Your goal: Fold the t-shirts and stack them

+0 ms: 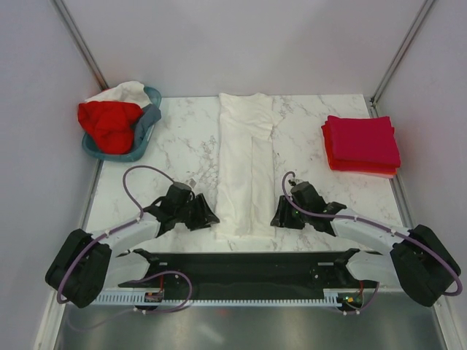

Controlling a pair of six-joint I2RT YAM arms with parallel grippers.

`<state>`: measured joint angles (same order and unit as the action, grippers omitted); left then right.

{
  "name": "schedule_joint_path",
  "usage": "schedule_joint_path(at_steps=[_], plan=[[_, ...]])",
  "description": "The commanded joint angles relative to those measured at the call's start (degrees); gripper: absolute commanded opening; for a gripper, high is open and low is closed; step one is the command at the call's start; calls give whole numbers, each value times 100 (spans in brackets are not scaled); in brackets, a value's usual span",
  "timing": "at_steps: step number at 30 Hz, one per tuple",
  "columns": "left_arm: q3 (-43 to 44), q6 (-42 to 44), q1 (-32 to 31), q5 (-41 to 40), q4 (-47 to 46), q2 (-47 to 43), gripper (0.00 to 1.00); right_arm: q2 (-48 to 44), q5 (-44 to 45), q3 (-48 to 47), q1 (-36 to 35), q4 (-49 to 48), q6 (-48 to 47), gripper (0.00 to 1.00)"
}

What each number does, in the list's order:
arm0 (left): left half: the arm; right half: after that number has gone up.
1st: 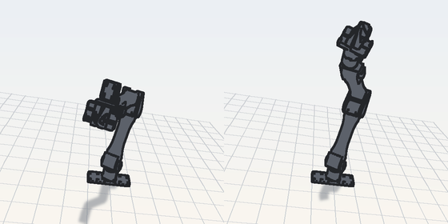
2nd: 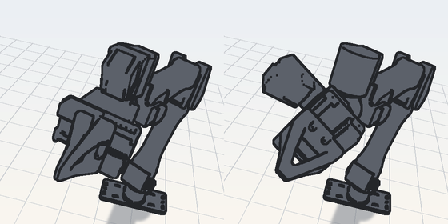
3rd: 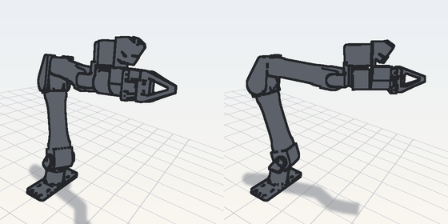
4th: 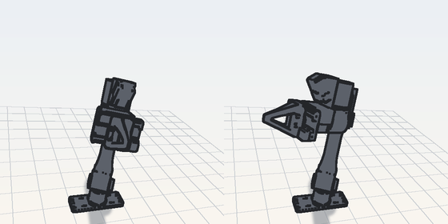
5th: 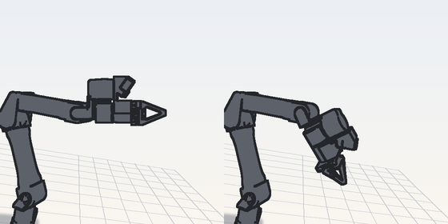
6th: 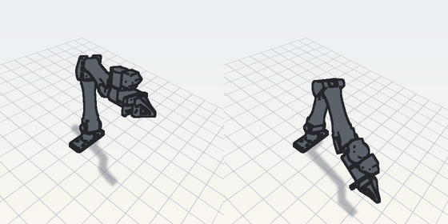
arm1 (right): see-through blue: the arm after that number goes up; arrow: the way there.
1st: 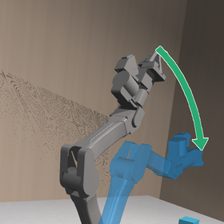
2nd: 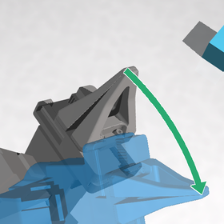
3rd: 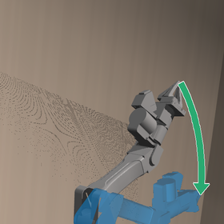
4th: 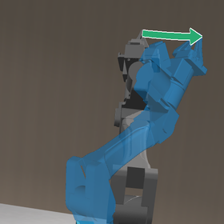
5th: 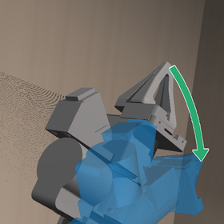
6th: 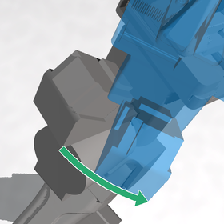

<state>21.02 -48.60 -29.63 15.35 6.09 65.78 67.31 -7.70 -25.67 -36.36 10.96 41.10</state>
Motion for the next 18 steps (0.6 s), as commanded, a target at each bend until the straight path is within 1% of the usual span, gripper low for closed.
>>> schedule_joint_path(at_steps=[1, 5, 6, 8, 11, 14, 18], plan=[[-89, -211, -131, -76, -2, 154, 52, -104, -266, 159, -108, 11, 258, 53], [-124, -247, -201, -33, -116, 339, 48, -43, -337, 203, -222, 29, 276, 52], [-115, -247, -219, -24, -125, 365, 40, -8, -354, 185, -222, 46, 284, 49], [-124, -247, -245, 38, -117, 357, 35, 28, -389, 168, -257, 64, 275, 47], [-159, -299, -324, 108, -117, 322, 38, 63, -416, 168, -319, 90, 293, 47], [-203, -352, -421, 161, -90, 330, 38, 107, -416, 194, -380, 73, 328, 46], [-291, -466, -544, 205, -64, 216, 34, 142, -434, 194, -416, 82, 337, 38]])
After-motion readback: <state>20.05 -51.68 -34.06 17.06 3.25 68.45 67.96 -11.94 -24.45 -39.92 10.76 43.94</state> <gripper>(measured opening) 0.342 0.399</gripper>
